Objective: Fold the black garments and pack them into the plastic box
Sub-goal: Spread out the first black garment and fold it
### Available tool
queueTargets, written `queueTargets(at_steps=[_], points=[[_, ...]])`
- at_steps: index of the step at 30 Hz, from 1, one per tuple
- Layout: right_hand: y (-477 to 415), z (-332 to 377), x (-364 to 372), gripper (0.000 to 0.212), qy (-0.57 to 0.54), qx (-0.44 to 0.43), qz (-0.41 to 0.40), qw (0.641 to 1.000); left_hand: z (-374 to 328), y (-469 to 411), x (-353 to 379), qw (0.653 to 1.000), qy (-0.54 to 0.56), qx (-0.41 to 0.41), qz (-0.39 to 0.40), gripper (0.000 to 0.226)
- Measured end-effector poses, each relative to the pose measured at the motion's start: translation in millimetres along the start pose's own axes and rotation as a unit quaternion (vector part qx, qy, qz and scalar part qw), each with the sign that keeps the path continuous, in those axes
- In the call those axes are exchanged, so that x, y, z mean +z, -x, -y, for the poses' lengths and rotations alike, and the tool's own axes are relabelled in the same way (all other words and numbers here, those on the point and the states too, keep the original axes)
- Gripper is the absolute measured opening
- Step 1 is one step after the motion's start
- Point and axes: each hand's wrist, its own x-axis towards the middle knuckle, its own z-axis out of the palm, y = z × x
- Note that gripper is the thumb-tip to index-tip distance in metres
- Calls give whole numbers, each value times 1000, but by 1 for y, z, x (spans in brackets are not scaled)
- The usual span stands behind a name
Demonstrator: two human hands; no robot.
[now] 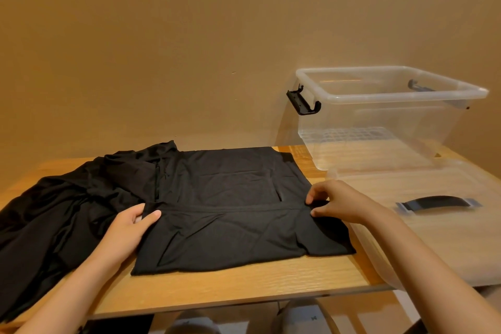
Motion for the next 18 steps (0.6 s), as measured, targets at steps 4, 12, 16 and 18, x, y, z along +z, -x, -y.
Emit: queueTargets(at_steps=[4, 12, 16, 18], points=[[2, -3, -1, 21, -32, -3, -60, 998, -1, 4, -3, 999, 31, -5, -9, 22], [5, 20, -32, 14, -48, -38, -187, 980, -43, 11, -21, 983, 165, 34, -79, 21], [11, 35, -51, 7, -14, -66, -217, 974, -70, 16, -36, 972, 201, 74, -92, 20], [17, 44, -61, 7, -33, -78, -225, 971, -81, 19, -44, 968, 211, 98, -93, 18]])
